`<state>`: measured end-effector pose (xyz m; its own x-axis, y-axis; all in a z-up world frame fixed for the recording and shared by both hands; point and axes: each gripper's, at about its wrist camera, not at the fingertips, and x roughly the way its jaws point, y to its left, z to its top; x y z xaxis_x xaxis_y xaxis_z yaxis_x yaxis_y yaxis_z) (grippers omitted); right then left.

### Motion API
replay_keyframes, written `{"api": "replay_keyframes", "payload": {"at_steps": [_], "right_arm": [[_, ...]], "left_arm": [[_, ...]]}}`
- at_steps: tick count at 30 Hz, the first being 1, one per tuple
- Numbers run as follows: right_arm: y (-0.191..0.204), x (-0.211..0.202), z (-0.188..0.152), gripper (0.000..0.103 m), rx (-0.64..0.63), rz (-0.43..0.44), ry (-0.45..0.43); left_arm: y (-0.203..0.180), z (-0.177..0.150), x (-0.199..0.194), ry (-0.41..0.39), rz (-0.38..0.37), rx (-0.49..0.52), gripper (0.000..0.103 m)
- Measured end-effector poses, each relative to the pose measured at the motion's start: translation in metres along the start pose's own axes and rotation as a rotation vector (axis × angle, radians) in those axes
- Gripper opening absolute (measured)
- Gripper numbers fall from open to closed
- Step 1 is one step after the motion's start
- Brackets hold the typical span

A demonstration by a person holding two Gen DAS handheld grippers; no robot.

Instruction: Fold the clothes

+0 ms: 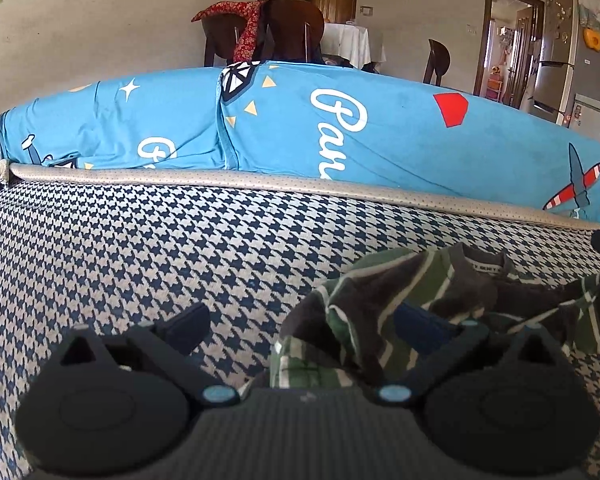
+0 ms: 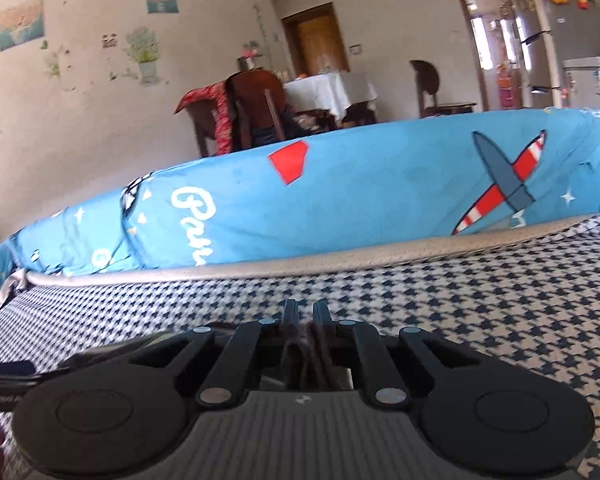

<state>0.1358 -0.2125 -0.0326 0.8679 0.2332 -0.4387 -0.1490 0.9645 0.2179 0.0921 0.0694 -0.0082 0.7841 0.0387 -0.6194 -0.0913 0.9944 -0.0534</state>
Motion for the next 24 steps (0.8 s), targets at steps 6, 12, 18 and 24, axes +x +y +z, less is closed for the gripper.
{"api": "replay_keyframes", "payload": {"at_steps": [6,12,18,24], "right_arm": [[0.013,0.002,-0.005,0.037,0.025,0.157,0.038],[0.037,0.019,-0.018,0.05,0.025,0.307,0.133],[0.066,0.041,-0.031,0.059,-0.022,0.371,0.203],[0.08,0.061,-0.035,0.057,-0.036,0.373,0.197]], "left_arm": [[-0.004,-0.004,-0.005,0.006,-0.047,0.055,0.103],[-0.008,-0.009,-0.013,0.0,-0.102,0.133,0.103],[-0.01,-0.013,-0.01,0.019,-0.107,0.187,0.103],[-0.009,-0.014,-0.004,0.044,-0.073,0.191,0.103]]}}
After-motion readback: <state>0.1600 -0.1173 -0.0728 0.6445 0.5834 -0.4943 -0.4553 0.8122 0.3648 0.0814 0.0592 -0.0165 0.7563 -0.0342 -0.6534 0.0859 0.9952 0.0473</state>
